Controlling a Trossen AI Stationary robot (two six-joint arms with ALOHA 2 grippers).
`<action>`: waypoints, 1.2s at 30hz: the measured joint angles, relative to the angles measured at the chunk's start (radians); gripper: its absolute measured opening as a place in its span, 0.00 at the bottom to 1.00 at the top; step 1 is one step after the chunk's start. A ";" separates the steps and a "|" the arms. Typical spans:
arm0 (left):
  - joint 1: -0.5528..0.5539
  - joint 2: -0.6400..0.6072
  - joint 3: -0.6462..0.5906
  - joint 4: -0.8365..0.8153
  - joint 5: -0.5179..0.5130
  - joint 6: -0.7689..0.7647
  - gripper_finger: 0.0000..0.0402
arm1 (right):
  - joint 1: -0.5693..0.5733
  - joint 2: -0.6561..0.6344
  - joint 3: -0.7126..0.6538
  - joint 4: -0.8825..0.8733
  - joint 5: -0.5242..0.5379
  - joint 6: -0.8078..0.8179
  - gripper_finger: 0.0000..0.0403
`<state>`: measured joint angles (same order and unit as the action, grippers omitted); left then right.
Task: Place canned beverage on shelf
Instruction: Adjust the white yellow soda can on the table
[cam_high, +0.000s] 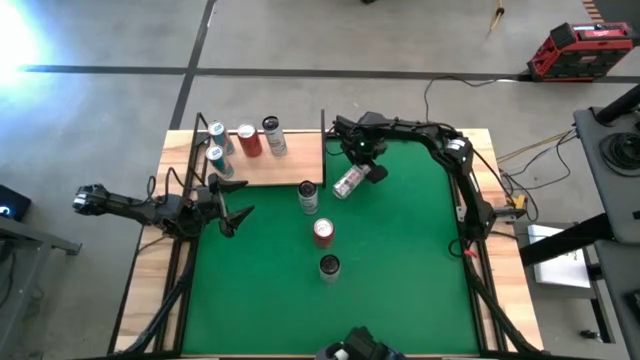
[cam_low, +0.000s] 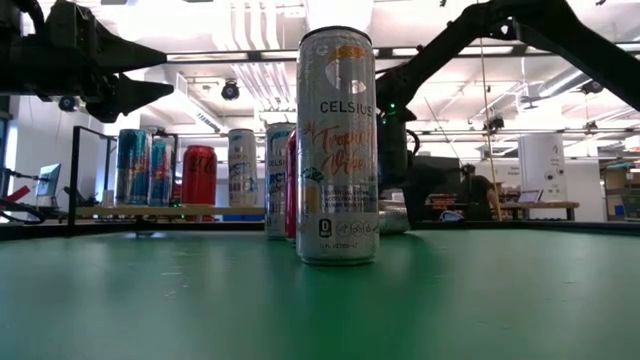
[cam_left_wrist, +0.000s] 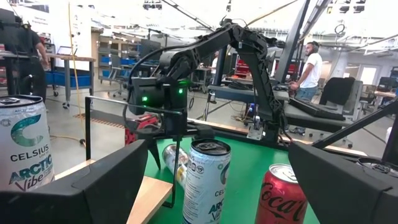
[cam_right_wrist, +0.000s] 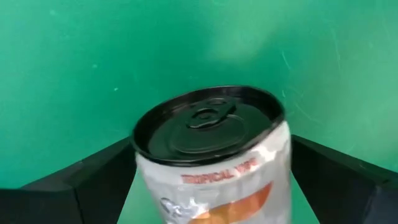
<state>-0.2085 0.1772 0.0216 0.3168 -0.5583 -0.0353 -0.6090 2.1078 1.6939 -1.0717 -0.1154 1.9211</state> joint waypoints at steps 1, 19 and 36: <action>0.000 0.000 0.000 0.000 0.000 0.000 0.93 | 0.000 0.000 0.000 0.005 0.002 -0.007 0.97; 0.000 0.000 0.000 0.000 0.000 0.000 0.93 | 0.000 -0.024 -0.002 -0.035 0.046 -0.008 0.61; 0.000 0.000 0.000 0.000 0.000 0.000 0.93 | 0.246 -0.286 0.002 -0.333 0.823 -0.038 0.61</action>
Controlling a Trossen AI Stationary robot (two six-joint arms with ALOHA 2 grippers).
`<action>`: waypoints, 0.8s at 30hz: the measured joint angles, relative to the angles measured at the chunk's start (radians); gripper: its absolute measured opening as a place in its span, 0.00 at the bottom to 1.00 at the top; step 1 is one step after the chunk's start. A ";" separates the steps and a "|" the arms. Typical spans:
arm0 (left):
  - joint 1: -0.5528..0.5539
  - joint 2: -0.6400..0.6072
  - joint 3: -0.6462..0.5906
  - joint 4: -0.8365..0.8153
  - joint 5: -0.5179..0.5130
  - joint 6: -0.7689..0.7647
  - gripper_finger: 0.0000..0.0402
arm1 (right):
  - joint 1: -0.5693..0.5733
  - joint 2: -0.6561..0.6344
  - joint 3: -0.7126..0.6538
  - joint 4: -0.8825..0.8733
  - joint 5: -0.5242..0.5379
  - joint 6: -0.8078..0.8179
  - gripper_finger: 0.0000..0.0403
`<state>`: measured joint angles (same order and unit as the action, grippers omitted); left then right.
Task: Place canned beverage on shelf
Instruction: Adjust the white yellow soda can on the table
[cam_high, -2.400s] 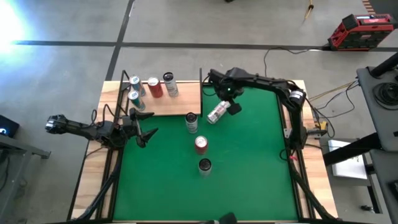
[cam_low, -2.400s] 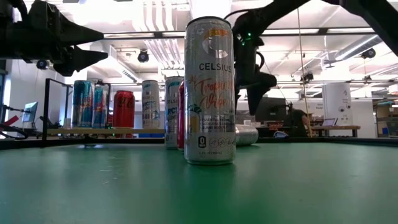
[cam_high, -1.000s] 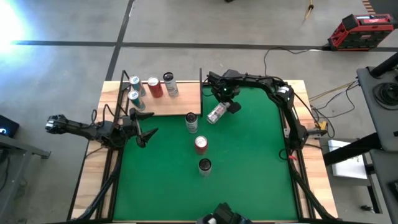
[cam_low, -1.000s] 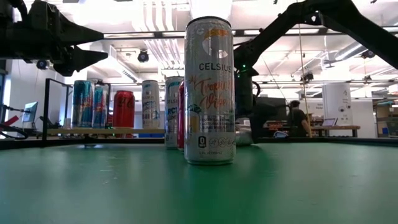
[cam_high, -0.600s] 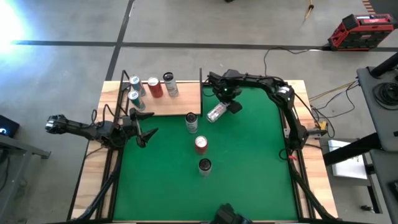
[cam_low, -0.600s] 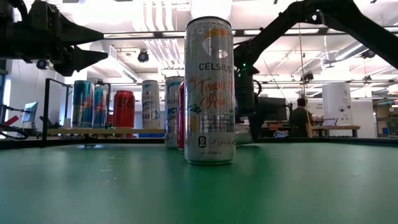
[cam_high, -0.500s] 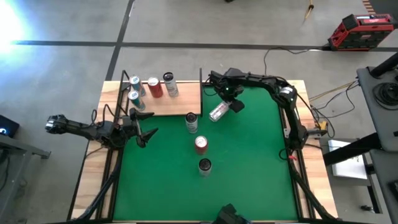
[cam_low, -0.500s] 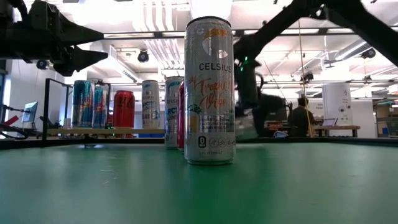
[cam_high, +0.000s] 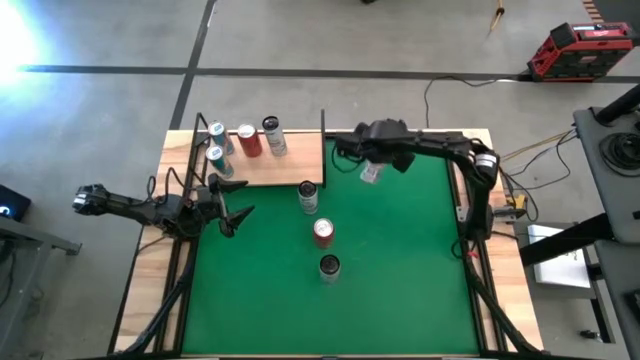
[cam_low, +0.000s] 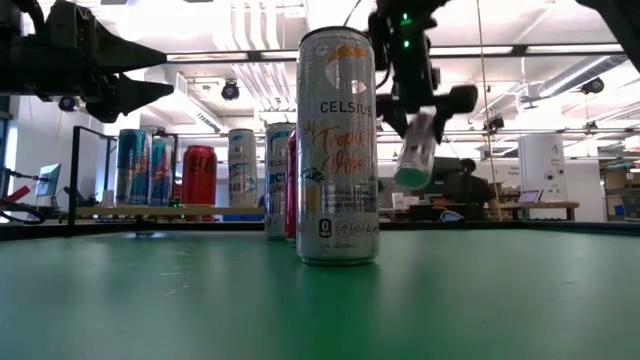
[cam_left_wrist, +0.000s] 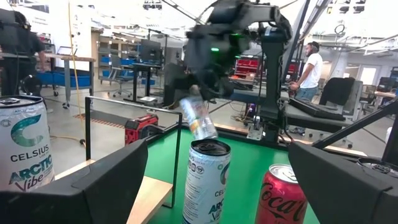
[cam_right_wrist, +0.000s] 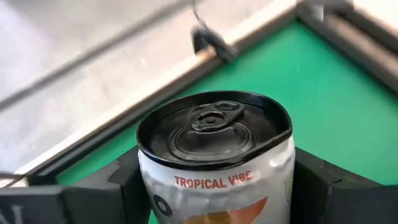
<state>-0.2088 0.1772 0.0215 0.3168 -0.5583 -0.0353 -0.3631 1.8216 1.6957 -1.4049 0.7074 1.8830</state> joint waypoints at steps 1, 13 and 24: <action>0.000 0.000 0.000 0.000 0.000 0.000 0.93 | 0.023 -0.001 -0.001 -0.018 0.048 0.000 0.61; 0.000 0.000 0.000 0.000 0.000 0.000 0.93 | 0.251 0.041 -0.124 -0.108 0.449 0.193 0.66; 0.000 0.000 0.000 0.000 0.000 0.000 0.93 | 0.369 0.041 -0.263 -0.109 0.543 0.263 0.66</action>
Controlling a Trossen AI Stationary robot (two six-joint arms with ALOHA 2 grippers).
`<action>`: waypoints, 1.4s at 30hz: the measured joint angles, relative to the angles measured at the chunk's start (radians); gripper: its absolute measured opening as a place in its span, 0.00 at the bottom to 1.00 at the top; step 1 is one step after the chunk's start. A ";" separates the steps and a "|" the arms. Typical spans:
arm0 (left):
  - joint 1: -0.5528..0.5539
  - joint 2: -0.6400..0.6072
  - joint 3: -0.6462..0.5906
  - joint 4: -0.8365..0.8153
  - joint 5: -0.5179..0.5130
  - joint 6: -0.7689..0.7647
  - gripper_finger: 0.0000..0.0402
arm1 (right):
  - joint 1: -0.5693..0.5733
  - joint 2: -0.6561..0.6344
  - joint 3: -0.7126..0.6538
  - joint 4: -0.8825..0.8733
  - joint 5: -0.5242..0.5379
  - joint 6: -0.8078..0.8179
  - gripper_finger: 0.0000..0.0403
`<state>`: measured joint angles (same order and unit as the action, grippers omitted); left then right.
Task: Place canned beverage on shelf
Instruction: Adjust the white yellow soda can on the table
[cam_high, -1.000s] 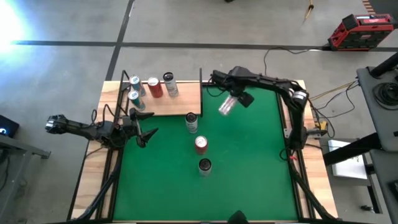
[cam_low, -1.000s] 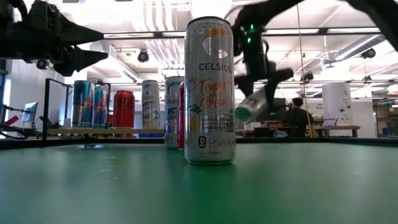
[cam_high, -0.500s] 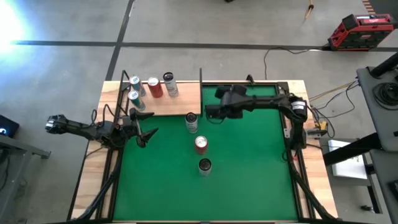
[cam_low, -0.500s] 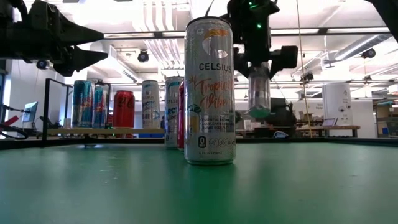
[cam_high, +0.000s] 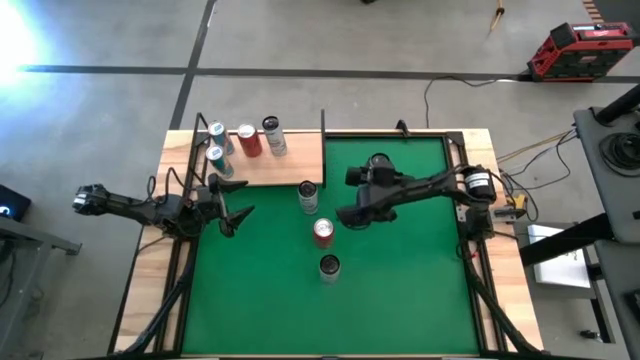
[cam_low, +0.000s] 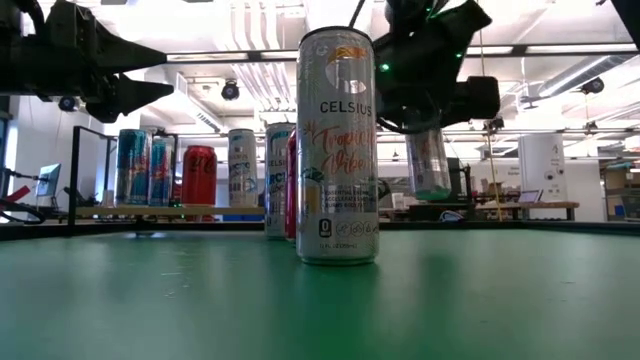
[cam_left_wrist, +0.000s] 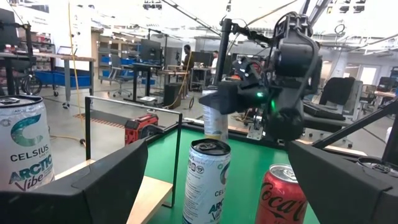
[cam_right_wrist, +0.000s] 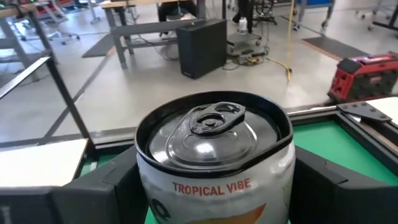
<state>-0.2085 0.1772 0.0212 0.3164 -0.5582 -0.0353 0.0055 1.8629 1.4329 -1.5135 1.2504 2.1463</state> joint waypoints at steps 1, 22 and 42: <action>0.000 0.000 0.000 0.000 0.000 0.000 0.93 | 0.007 0.000 -0.007 0.000 0.006 0.008 0.66; 0.000 0.001 0.000 0.000 0.000 0.000 0.93 | 0.065 0.002 -0.137 0.170 0.014 0.016 0.66; 0.000 0.001 0.000 0.000 0.000 0.000 0.93 | 0.064 0.002 -0.249 0.324 0.064 -0.040 0.66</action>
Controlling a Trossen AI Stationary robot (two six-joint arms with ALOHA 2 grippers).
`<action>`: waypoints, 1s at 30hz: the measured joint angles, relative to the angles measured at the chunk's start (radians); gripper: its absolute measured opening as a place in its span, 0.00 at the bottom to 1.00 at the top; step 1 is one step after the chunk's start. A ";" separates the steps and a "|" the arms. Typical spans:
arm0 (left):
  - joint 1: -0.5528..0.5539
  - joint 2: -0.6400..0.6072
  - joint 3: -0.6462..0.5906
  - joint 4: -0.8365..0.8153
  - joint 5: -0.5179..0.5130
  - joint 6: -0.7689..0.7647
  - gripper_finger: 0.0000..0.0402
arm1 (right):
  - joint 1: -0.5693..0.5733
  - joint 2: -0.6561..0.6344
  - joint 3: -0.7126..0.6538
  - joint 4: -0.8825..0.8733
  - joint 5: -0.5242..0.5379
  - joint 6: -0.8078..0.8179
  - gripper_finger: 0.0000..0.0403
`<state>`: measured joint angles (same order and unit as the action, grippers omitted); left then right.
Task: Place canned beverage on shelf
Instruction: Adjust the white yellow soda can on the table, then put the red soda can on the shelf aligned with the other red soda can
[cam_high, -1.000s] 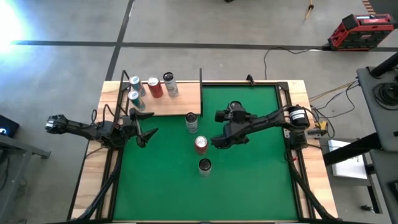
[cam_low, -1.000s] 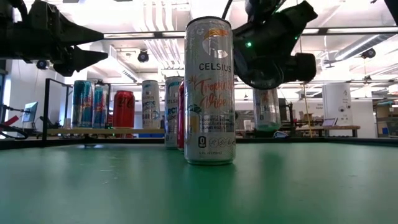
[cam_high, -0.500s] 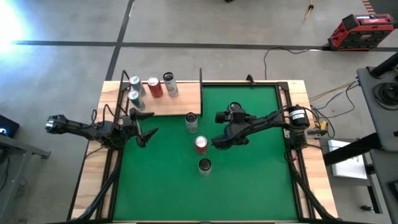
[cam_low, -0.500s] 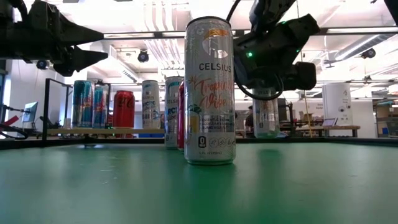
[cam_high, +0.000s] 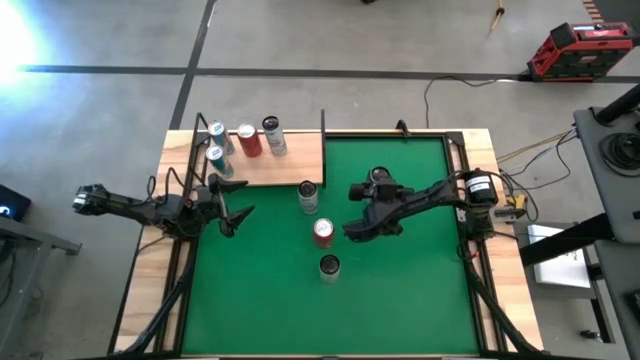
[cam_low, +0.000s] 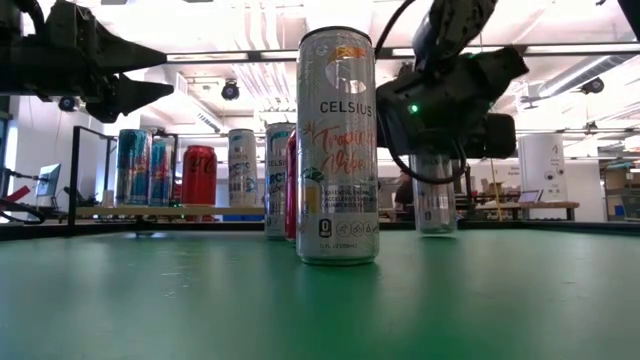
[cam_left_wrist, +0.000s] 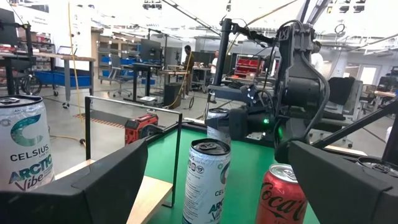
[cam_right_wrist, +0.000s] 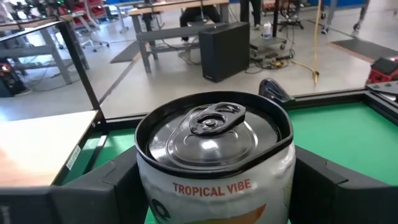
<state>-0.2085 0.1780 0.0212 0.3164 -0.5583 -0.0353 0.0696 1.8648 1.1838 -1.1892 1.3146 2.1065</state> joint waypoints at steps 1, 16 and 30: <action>0.000 0.000 0.000 0.000 0.000 0.000 0.93 | 0.000 0.000 -0.011 0.021 0.011 -0.012 0.66; 0.000 0.000 0.000 0.000 0.000 0.000 0.93 | 0.010 0.000 -0.012 0.100 0.051 -0.127 0.75; 0.000 0.001 0.000 0.000 0.000 0.000 0.93 | 0.068 -0.048 0.102 -0.113 -0.009 -0.047 0.98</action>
<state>-0.2086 0.1791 0.0212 0.3166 -0.5583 -0.0353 0.1371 1.8171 1.2859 -1.3019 1.3057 2.0595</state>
